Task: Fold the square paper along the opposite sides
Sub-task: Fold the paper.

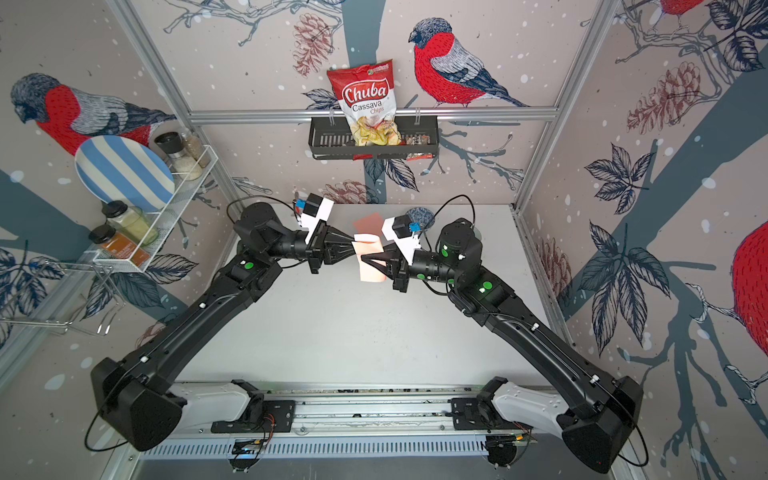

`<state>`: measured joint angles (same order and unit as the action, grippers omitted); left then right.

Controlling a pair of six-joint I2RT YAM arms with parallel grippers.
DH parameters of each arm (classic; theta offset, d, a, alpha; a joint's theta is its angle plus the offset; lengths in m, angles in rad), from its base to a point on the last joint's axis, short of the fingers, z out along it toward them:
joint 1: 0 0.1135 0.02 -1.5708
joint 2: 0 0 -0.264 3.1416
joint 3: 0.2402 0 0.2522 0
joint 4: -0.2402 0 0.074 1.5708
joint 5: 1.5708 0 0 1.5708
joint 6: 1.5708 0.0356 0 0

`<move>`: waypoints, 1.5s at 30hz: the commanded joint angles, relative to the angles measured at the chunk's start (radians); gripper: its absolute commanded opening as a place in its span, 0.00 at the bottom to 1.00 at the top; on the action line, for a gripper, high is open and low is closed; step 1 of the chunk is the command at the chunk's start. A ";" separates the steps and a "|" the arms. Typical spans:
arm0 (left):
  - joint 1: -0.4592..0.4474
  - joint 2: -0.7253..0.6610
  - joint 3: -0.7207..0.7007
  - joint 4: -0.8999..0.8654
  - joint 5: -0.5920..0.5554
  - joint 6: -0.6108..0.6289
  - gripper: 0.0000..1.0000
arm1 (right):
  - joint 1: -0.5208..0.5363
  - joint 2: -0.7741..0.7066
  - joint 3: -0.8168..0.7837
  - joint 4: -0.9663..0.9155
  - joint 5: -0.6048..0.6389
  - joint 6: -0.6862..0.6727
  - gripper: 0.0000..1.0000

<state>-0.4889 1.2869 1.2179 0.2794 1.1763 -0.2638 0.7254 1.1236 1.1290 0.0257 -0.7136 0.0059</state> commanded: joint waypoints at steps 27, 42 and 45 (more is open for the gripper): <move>0.011 -0.038 0.066 -0.021 -0.006 0.053 0.60 | 0.011 -0.009 -0.025 0.015 0.003 -0.018 0.00; 0.043 -0.144 -0.094 0.189 0.143 -0.043 0.99 | 0.010 -0.125 -0.064 0.106 -0.203 -0.041 0.00; 0.042 -0.150 -0.157 0.361 0.203 -0.154 0.99 | 0.009 -0.129 -0.052 0.106 -0.207 -0.043 0.00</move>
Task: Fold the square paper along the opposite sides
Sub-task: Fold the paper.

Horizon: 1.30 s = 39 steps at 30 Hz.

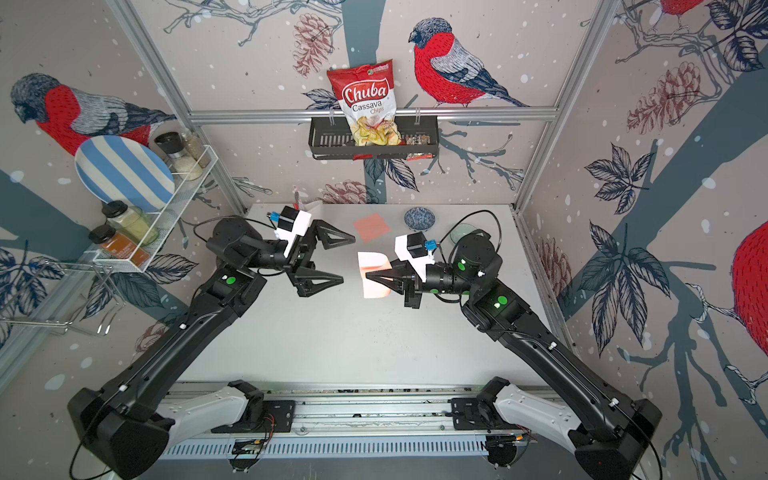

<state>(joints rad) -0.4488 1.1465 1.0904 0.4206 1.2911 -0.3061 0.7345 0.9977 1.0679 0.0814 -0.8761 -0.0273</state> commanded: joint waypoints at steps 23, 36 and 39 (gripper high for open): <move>-0.014 0.031 0.011 0.077 -0.178 -0.067 0.99 | 0.002 0.162 0.109 0.014 0.004 0.006 0.00; -0.037 0.052 0.032 0.029 -0.176 -0.030 0.46 | 0.003 0.214 0.138 0.023 0.052 0.029 0.00; -0.037 0.043 0.031 0.023 -0.177 -0.023 0.36 | 0.002 0.214 0.136 0.023 0.053 0.027 0.00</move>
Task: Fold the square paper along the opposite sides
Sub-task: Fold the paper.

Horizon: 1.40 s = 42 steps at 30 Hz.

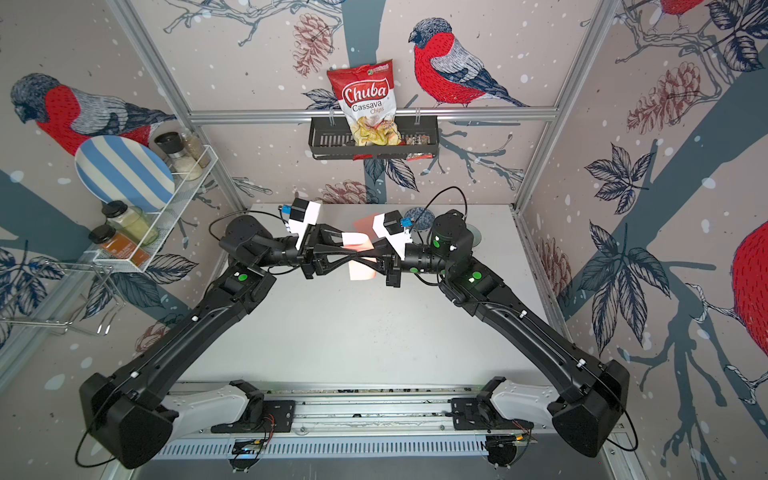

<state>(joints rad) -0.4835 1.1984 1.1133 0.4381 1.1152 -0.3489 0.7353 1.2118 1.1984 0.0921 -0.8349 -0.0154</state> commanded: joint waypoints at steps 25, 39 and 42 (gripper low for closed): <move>-0.002 -0.023 -0.009 0.103 0.021 -0.016 0.09 | 0.001 0.008 -0.007 0.016 0.007 0.015 0.00; 0.000 -0.026 -0.011 0.088 0.021 -0.010 0.00 | 0.001 0.000 -0.004 0.006 0.007 0.012 0.28; 0.000 -0.029 0.002 0.034 0.023 0.026 0.00 | -0.005 -0.017 0.003 -0.004 0.008 0.002 0.43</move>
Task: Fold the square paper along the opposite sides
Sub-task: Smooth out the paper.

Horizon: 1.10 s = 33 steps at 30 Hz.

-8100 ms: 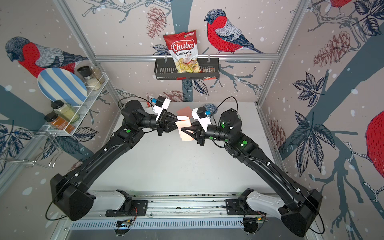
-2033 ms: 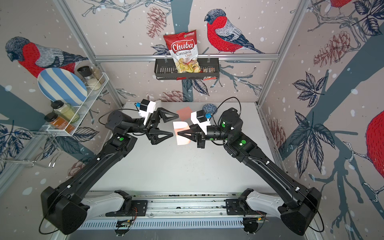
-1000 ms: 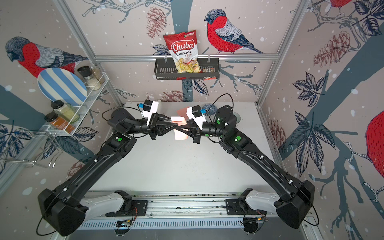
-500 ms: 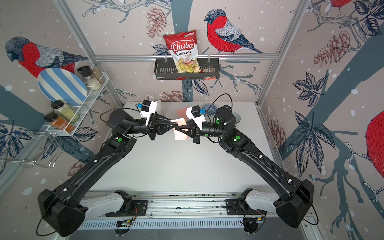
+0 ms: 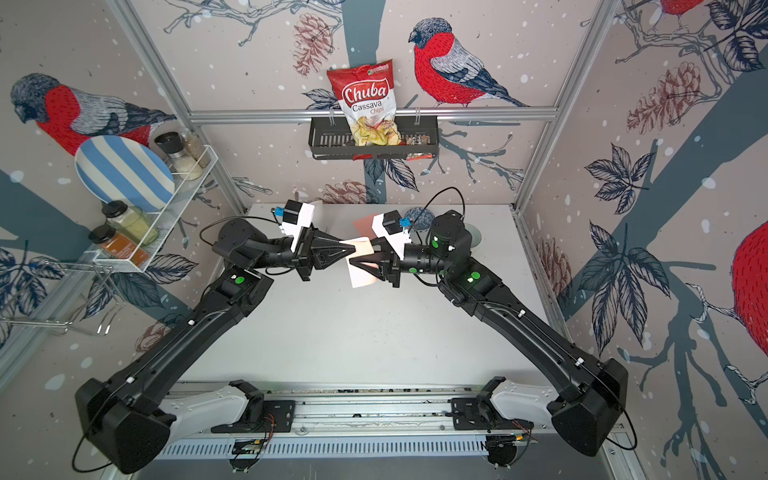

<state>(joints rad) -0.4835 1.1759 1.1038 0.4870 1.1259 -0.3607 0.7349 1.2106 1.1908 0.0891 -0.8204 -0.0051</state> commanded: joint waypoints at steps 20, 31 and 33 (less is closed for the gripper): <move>-0.001 0.009 0.041 -0.126 0.034 0.111 0.00 | -0.060 -0.050 0.022 0.007 -0.043 0.039 0.24; -0.001 0.007 0.060 -0.213 0.001 0.178 0.00 | -0.060 -0.070 0.008 0.001 -0.051 0.025 0.00; -0.001 0.010 0.071 -0.246 -0.011 0.201 0.00 | -0.060 -0.076 0.007 -0.003 -0.052 0.020 0.00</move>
<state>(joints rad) -0.4862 1.1866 1.1599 0.2932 1.1290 -0.2066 0.6743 1.1465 1.1988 0.0727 -0.8642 0.0257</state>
